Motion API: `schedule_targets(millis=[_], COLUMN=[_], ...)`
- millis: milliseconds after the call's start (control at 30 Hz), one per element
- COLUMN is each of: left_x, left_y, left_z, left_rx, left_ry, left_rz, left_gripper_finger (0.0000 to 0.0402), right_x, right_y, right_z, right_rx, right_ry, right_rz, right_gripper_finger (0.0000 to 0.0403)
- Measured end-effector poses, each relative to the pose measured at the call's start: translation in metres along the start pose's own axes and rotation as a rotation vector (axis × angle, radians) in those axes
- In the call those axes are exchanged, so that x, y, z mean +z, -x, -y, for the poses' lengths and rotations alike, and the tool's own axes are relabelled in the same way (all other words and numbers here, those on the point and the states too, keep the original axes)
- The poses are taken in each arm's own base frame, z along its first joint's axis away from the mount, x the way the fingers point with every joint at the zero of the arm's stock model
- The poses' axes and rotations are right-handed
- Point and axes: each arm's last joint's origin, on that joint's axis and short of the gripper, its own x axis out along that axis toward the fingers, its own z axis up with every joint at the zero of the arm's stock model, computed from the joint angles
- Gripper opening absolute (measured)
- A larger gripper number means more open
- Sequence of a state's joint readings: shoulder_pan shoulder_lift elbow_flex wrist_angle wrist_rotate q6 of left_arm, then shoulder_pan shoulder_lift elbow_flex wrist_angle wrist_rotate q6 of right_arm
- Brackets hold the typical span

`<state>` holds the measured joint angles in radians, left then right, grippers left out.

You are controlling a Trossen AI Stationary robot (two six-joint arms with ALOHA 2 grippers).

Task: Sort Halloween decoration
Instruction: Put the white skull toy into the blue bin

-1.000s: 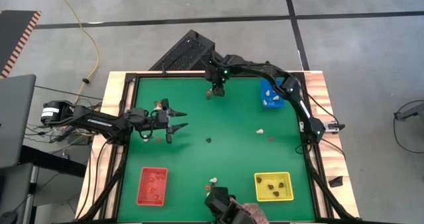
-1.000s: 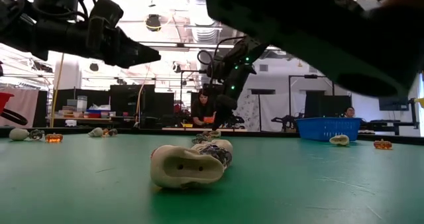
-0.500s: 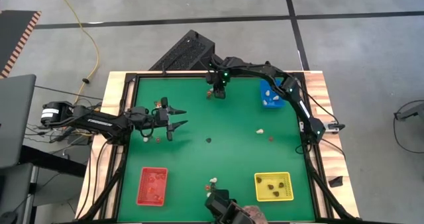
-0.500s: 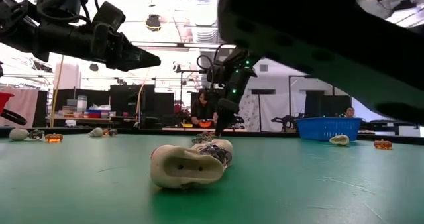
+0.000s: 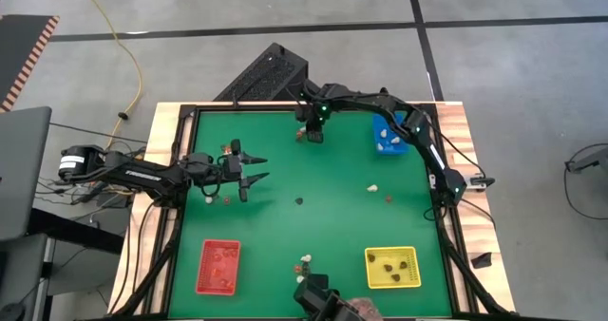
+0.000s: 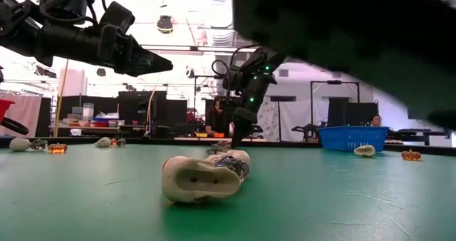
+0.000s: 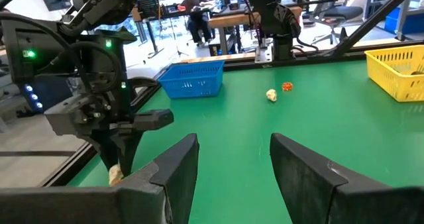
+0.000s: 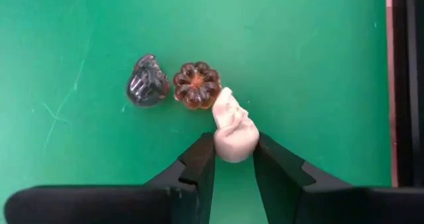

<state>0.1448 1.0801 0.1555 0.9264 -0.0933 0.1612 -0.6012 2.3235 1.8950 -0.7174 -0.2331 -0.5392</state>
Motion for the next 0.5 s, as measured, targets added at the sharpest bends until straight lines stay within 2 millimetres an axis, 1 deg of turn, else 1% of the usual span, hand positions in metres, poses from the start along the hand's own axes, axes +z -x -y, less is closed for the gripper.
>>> schedule_targets(millis=[100, 133, 200, 300, 400, 500], left_x=[0.001, 0.001, 0.002, 0.002, 0.002, 0.002], left_y=[0.000, 0.000, 0.000, 0.000, 0.000, 0.000], left_z=[0.000, 0.000, 0.000, 0.000, 0.000, 0.001], left_rx=[0.001, 0.002, -0.002, -0.005, -0.005, -0.034], left_ry=[0.001, 0.001, 0.001, 0.000, 0.000, 0.001], left_rz=[0.006, 0.010, 0.016, 0.020, 0.021, 0.023], left_gripper_finger=[0.0178, 0.0178, 0.0178, 0.0178, 0.0178, 0.0178], right_x=[0.001, 0.002, 0.006, 0.009, 0.007, 0.005], right_y=[0.009, 0.016, 0.035, 0.069, 0.101, 0.134], right_z=[-0.002, -0.003, -0.006, -0.012, -0.027, -0.054], right_rx=[0.005, 0.003, -0.005, -0.002, 0.055, 0.236], right_ry=[-0.002, -0.002, -0.004, -0.029, -0.076, -0.097], right_rz=[-0.012, -0.009, 0.005, 0.003, -0.033, -0.046], right_gripper_finger=[0.0122, 0.0121, 0.0119, 0.0114, 0.0105, 0.0094])
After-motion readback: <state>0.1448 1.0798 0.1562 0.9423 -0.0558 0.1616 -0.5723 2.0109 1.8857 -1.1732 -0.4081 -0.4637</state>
